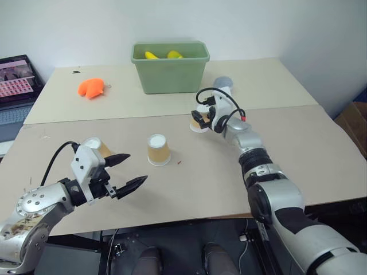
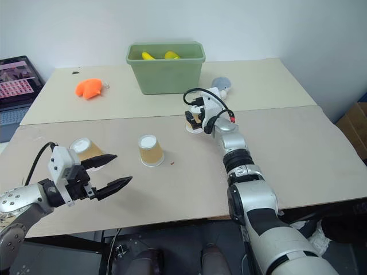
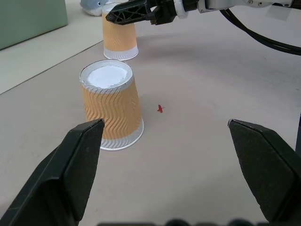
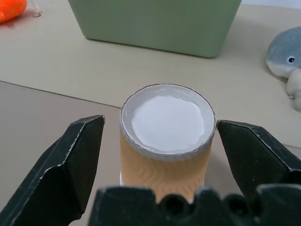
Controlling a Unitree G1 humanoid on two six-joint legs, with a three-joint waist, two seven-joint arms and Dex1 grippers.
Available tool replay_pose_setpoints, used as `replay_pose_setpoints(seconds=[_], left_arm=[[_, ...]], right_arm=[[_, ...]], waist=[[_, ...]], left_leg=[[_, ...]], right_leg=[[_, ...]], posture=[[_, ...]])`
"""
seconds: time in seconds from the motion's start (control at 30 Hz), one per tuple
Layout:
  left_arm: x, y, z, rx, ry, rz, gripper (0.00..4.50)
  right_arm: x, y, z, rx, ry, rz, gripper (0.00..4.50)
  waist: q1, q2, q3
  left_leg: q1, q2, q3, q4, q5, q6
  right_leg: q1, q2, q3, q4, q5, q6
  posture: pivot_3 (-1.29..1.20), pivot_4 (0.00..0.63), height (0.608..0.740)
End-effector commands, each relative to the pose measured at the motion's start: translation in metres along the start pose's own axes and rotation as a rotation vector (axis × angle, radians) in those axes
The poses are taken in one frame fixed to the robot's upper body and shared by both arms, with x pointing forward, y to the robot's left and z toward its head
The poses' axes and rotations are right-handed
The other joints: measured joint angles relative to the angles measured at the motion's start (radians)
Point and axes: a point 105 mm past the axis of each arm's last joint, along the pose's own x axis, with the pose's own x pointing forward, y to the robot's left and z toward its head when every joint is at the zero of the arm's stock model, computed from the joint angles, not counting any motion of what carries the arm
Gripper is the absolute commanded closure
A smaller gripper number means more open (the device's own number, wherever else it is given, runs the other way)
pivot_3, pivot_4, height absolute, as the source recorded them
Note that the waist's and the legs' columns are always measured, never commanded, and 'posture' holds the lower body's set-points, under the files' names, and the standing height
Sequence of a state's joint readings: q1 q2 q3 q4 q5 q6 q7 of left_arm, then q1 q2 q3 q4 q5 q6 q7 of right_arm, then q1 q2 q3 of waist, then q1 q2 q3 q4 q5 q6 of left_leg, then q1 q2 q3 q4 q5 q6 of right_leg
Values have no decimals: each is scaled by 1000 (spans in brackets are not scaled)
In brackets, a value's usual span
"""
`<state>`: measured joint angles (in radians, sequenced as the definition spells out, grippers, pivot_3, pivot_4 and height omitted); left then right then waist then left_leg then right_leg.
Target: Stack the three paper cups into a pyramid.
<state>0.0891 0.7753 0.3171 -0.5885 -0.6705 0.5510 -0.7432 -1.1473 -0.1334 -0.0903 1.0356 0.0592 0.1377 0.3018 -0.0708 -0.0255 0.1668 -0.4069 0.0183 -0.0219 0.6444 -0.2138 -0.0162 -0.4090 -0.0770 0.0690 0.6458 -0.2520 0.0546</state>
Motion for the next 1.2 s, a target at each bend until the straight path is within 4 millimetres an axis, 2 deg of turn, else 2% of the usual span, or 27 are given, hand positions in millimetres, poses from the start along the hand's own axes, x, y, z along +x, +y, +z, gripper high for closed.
replay_pose_setpoints(seconds=[0.03,0.23,0.33,0.37,0.43,0.6,0.73,0.83,0.97,1.07,1.2], left_arm=[[-2,-3,9,26,-22,1,0],[-2,-3,8,25,-19,6,0],[-2,-3,8,25,-17,6,0],[-2,-3,8,25,-17,6,0],[-2,-3,8,25,-17,6,0],[-3,-3,7,22,-16,7,0],[-2,-4,7,17,-15,2,0],[-2,-5,5,13,-11,-3,0],[-2,-6,4,7,-8,-7,0],[-1,-8,3,2,-7,-16,0],[1,-8,3,2,-10,-24,0]], right_arm=[[3,2,31,-33,-92,0,43],[4,4,31,-13,-98,6,43],[5,6,32,-9,-99,14,727],[5,6,32,-9,-98,15,1159],[5,6,32,-10,-99,16,1716],[5,9,33,-13,-100,23,1766],[1,2,47,-25,-145,31,1766],[-14,-4,65,-52,-214,126,1766],[-57,-4,82,-109,-278,369,1766],[-87,6,60,-171,-208,581,1766],[-102,16,29,-193,-105,717,1766]], waist=[[-1,0,0],[0,0,0],[-1,0,0],[-1,0,0],[-1,0,0],[-1,0,0],[0,0,0],[1,1,0],[14,1,1],[23,1,1],[14,1,1]], left_leg=[[0,0,0,0,0,0],[0,0,0,0,0,0],[0,0,0,0,0,0],[0,0,0,0,0,0],[0,0,0,0,0,0],[0,0,0,0,0,0],[0,0,0,0,0,0],[-1,0,0,0,0,0],[-3,0,-1,0,0,0],[-2,0,-1,0,0,0],[2,1,0,0,0,0]], right_leg=[[0,0,0,0,0,0],[0,0,0,0,0,0],[0,0,0,0,0,0],[0,0,0,0,0,0],[0,0,0,0,0,0],[0,0,0,0,0,0],[0,0,0,0,0,0],[-1,0,0,0,0,0],[-1,0,-1,1,0,0],[0,-1,-2,-1,0,0],[3,0,-1,-2,0,0]], posture=[[0,150,732],[0,150,732],[0,150,732],[0,150,732],[0,150,732],[0,150,732],[0,150,732],[0,150,732],[0,150,732],[0,150,732],[0,150,732]])
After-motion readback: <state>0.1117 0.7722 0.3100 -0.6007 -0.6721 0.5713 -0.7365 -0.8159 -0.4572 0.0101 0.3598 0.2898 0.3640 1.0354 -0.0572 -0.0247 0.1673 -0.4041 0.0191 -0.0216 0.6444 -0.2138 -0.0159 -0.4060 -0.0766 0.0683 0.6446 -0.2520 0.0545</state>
